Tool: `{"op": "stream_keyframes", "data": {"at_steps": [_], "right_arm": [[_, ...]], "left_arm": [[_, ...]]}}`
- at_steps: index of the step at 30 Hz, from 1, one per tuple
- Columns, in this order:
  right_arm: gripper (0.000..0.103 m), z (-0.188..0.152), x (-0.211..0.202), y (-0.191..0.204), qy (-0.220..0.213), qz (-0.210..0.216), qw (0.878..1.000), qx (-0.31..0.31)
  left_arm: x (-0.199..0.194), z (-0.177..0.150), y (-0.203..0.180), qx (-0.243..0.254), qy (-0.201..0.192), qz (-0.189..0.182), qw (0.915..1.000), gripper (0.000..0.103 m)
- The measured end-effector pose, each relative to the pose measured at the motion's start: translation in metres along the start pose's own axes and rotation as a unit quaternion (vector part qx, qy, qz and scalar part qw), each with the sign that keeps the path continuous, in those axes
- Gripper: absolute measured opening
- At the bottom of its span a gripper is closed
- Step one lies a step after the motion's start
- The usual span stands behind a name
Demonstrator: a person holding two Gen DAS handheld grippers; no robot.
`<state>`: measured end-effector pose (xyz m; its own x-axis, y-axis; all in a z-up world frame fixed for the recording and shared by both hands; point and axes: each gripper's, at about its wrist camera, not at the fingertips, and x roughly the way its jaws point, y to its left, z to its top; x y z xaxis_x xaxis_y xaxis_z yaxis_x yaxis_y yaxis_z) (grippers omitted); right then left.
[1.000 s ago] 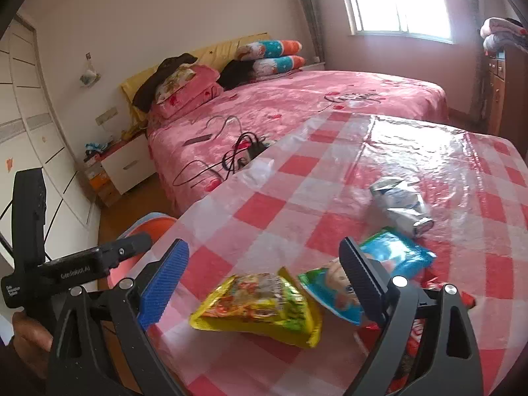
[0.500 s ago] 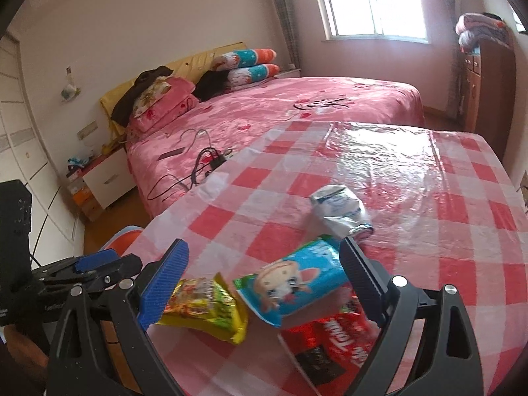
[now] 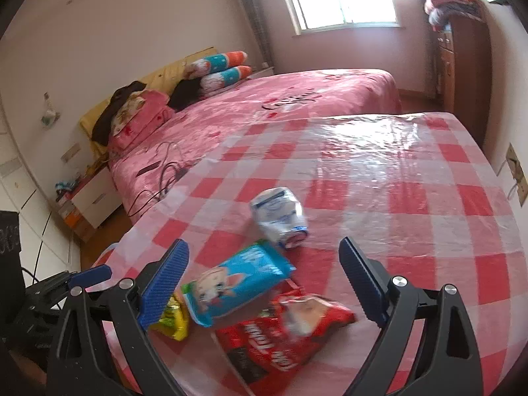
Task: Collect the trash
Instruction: 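Grasp the blue cartoon pouch with the left gripper while the right grasps the white Maicoday bottle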
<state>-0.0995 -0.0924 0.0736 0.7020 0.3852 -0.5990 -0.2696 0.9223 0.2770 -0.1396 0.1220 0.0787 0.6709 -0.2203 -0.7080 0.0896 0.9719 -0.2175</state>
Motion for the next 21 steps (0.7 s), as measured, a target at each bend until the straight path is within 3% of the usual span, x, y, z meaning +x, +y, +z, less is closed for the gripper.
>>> {"op": "stream_keyframes", "data": {"at_steps": [6,13,21], "right_arm": [[0.091,0.004,0.001,-0.040,0.005,-0.014,0.999,0.039],[0.091,0.006,0.010,-0.076,0.018,-0.009,0.997,0.079],[0.091,0.011,0.029,-0.077,0.038,0.013,0.996,0.083]], "left_arm": [[0.015,0.006,-0.027,0.040,0.020,-0.025,0.9987,0.082],[0.040,0.015,-0.049,0.085,0.044,-0.029,0.9950,0.082],[0.079,0.021,-0.052,0.094,0.086,-0.020,0.9917,0.082]]}}
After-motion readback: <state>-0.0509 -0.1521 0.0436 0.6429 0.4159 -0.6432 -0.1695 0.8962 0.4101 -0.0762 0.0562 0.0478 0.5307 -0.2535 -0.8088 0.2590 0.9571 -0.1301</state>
